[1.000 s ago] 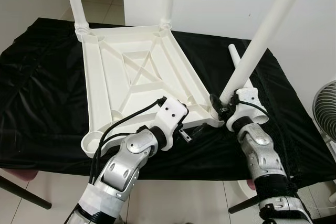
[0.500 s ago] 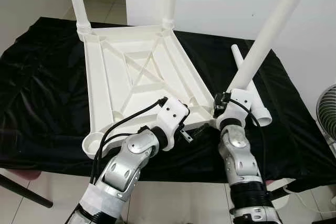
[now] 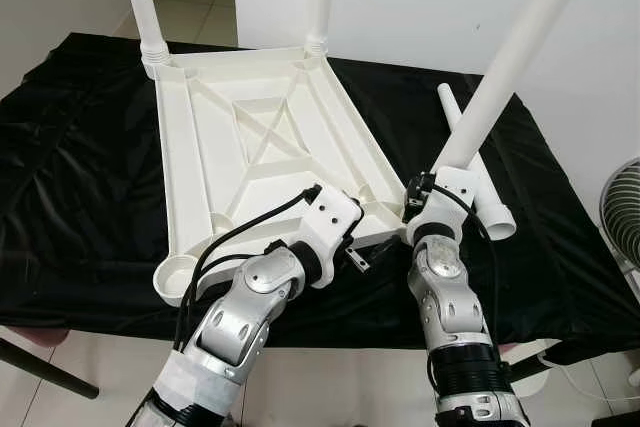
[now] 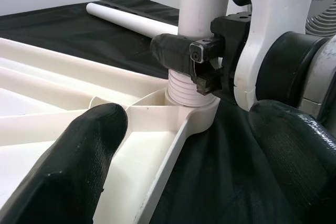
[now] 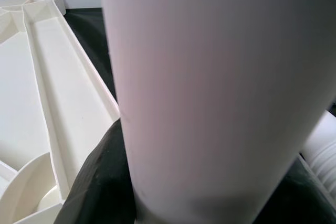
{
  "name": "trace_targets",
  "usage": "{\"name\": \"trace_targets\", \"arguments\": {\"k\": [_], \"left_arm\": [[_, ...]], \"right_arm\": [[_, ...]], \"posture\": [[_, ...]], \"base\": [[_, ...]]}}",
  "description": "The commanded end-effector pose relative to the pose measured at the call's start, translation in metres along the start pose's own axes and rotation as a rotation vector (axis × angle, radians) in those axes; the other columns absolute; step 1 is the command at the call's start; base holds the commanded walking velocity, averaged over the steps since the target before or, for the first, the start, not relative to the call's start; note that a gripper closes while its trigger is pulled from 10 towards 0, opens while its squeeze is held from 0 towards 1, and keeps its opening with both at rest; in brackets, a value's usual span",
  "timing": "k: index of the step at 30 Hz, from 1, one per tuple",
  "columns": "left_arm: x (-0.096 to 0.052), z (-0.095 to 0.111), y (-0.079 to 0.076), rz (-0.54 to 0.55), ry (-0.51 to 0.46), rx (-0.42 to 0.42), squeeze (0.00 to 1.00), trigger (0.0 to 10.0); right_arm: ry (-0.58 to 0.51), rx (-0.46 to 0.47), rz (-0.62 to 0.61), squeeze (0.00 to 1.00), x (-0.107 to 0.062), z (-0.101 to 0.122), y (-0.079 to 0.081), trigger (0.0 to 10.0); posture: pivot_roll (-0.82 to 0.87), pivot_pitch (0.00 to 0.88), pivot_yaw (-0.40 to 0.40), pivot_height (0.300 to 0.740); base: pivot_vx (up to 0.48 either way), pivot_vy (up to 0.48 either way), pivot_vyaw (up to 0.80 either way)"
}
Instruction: Building children table
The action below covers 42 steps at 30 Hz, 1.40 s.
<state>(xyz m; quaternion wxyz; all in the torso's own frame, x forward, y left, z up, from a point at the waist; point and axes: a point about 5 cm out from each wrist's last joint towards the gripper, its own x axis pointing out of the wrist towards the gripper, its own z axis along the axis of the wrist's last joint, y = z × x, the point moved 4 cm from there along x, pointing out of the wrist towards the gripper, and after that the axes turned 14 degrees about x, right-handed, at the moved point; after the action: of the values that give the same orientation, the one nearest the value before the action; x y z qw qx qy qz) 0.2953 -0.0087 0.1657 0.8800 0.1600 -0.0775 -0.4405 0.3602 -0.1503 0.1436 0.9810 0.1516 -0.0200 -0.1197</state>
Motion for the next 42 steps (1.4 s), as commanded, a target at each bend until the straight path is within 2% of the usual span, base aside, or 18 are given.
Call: {"name": "trace_targets", "arguments": {"k": [1, 3, 7, 10, 11, 13, 15, 16, 19, 28, 41, 42], "left_arm": [[0.001, 0.003, -0.001, -0.008, -0.003, 0.011, 0.00, 10.0], [0.001, 0.002, -0.001, -0.008, -0.002, 0.012, 0.00, 10.0], [0.000, 0.002, 0.000, -0.005, 0.000, 0.016, 0.00, 10.0], [0.000, 0.002, 0.000, -0.005, 0.000, 0.016, 0.00, 10.0], [0.000, 0.002, -0.001, -0.008, -0.002, 0.016, 0.00, 10.0], [0.000, 0.002, -0.001, -0.008, -0.002, 0.016, 0.00, 10.0], [0.001, 0.002, -0.001, -0.009, -0.003, 0.018, 0.00, 10.0], [0.001, 0.002, -0.001, -0.009, -0.003, 0.018, 0.00, 10.0], [0.001, 0.003, 0.000, -0.007, -0.004, 0.019, 0.00, 10.0], [-0.005, -0.005, -0.005, -0.036, 0.025, 0.018, 0.00, 10.0], [-0.009, -0.008, -0.003, -0.041, 0.038, 0.026, 0.00, 10.0], [-0.009, -0.008, -0.002, -0.041, 0.040, 0.024, 0.00, 10.0]], "right_arm": [[0.110, -0.009, -0.010, 1.00, -0.005, -0.025, -0.011, 10.0], [0.095, -0.029, 0.037, 1.00, -0.004, -0.023, -0.010, 10.0], [0.061, -0.043, 0.155, 1.00, 0.003, -0.008, -0.017, 10.0], [0.055, -0.040, 0.185, 1.00, 0.005, -0.004, -0.017, 10.0], [0.053, -0.057, 0.317, 0.00, 0.012, 0.006, -0.016, 10.0], [0.053, -0.057, 0.317, 0.00, 0.012, 0.006, -0.016, 10.0], [0.074, -0.102, 0.467, 0.00, 0.015, 0.013, -0.013, 10.0], [0.074, -0.102, 0.467, 0.00, 0.015, 0.013, -0.013, 10.0], [0.127, -0.175, 0.639, 0.00, 0.013, 0.011, -0.010, 10.0], [0.178, -0.213, 0.829, 0.00, 0.013, 0.012, -0.006, 10.0], [0.242, -0.224, 0.895, 0.00, 0.022, 0.010, -0.019, 10.0], [0.253, -0.240, 0.897, 0.00, 0.022, 0.007, -0.022, 4.9]], "posture": [[0.10, 0.051, -0.064, 0.740], [0.10, 0.051, -0.064, 0.740], [0.11, 0.042, -0.064, 0.740], [0.10, 0.041, -0.062, 0.740], [0.10, 0.037, -0.063, 0.740], [0.10, 0.037, -0.063, 0.740], [0.10, 0.034, -0.064, 0.740], [0.10, 0.034, -0.064, 0.740], [0.11, 0.028, -0.068, 0.740], [0.12, 0.023, -0.068, 0.740], [0.13, 0.037, -0.065, 0.740], [0.13, 0.038, -0.062, 0.740]], "base": [[0.000, 0.000, 0.00], [0.000, 0.000, 0.00], [0.000, 0.000, 0.00], [0.000, 0.000, 0.00], [0.000, 0.000, 0.00], [0.000, 0.000, 0.00], [0.000, 0.000, 0.00], [0.000, 0.000, 0.00], [0.000, 0.000, 0.00], [0.000, 0.000, 0.00], [0.000, 0.000, 0.00], [0.000, 0.000, 0.00]]}}
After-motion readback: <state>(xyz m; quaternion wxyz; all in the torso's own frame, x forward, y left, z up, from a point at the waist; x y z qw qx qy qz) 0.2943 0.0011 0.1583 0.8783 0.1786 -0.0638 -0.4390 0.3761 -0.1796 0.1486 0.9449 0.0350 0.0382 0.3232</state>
